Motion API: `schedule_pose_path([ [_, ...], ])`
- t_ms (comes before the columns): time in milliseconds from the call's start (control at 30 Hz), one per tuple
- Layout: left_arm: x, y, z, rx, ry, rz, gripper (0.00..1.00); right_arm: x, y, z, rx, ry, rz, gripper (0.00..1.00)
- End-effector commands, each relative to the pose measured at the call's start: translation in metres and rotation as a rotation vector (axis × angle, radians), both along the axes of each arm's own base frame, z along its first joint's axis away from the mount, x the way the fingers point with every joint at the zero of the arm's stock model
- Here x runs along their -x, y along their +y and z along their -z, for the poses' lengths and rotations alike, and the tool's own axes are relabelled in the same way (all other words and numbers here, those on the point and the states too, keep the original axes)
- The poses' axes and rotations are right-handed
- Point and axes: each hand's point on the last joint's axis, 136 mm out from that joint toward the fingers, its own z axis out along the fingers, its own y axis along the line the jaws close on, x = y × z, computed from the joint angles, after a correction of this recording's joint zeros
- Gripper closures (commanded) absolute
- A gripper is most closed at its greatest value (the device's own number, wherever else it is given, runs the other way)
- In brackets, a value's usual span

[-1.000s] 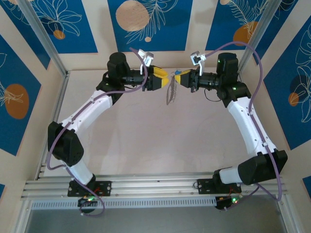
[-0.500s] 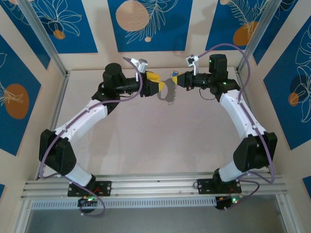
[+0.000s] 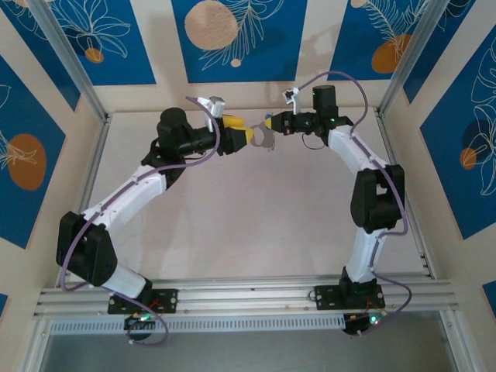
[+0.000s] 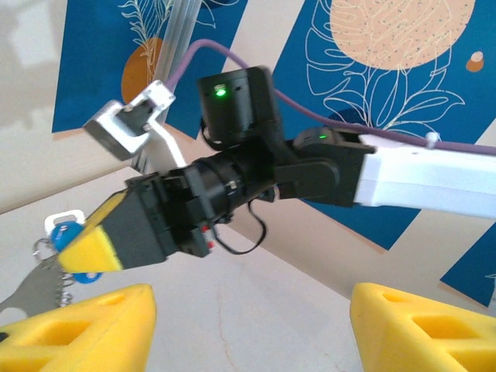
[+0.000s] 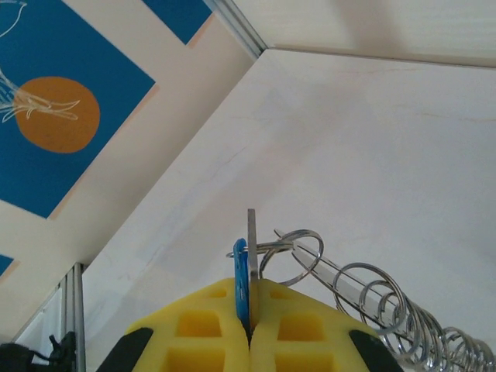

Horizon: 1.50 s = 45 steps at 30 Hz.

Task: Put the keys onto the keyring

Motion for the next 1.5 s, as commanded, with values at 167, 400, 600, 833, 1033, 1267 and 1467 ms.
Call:
schedule_pose_path([
  [167,-0.007,0.005,-0.007,0.019,-0.011,-0.025,0.33,-0.007,0.003,0.056,-0.026,0.102,0.021,1.00],
  [400,-0.004,0.004,-0.009,0.024,-0.006,-0.011,0.33,0.032,0.000,0.103,-0.002,0.201,0.059,1.00],
  [600,-0.003,0.005,-0.001,0.019,0.012,-0.012,0.33,0.057,0.001,0.131,0.038,0.278,0.081,1.00],
  [833,-0.001,0.005,0.007,0.011,0.029,-0.010,0.33,0.081,0.007,0.156,0.086,0.347,0.083,1.00],
  [1033,-0.001,0.004,0.007,0.023,0.031,0.000,0.33,0.109,0.013,0.169,0.121,0.394,0.065,0.91],
  [1267,-0.001,0.003,0.005,0.031,0.037,0.012,0.33,0.147,0.008,0.155,0.132,0.386,0.072,0.58],
  [1467,0.004,0.004,0.005,0.029,0.043,0.016,0.22,0.166,-0.012,0.097,0.125,0.271,0.120,0.36],
])
